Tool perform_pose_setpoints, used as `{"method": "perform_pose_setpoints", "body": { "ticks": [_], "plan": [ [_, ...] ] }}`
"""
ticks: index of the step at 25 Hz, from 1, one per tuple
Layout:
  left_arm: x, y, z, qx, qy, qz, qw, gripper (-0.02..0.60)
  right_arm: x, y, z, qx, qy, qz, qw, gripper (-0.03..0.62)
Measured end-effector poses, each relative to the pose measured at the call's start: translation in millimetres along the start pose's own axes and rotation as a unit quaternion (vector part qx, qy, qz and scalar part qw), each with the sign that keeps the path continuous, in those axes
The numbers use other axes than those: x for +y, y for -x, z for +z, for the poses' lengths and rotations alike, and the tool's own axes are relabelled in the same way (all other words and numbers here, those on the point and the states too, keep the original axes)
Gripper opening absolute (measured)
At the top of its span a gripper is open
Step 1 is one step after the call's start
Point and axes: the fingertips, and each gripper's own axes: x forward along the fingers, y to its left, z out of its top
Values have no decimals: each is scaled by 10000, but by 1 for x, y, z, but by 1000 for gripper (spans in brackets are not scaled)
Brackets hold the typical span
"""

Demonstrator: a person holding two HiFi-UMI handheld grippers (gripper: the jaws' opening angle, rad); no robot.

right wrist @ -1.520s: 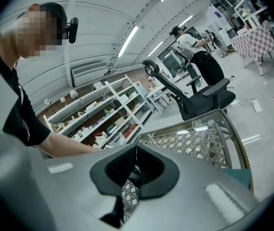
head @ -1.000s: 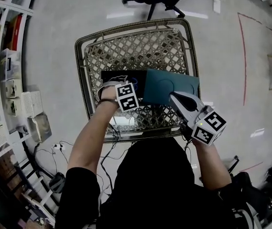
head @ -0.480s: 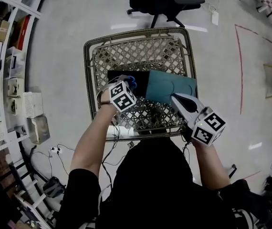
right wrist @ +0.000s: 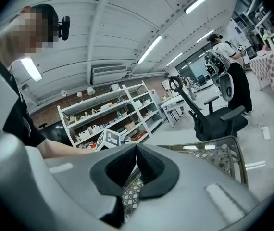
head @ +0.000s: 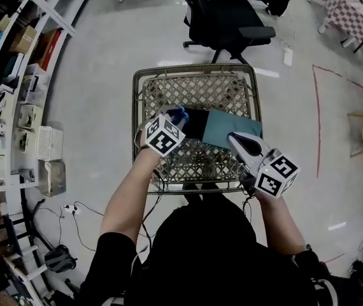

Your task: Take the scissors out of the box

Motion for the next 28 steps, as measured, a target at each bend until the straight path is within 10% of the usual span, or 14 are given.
{"method": "perform_pose_setpoints", "body": {
  "ticks": [16,28],
  "plan": [
    [24,127,-1,-1318,1194,901,9799,87,48,2,17,-56,458,187,9988,15],
    [3,227,-28,-2315,2030,1292,9426,89,82,-4,22,-5,852,300,9959,12]
  ]
}}
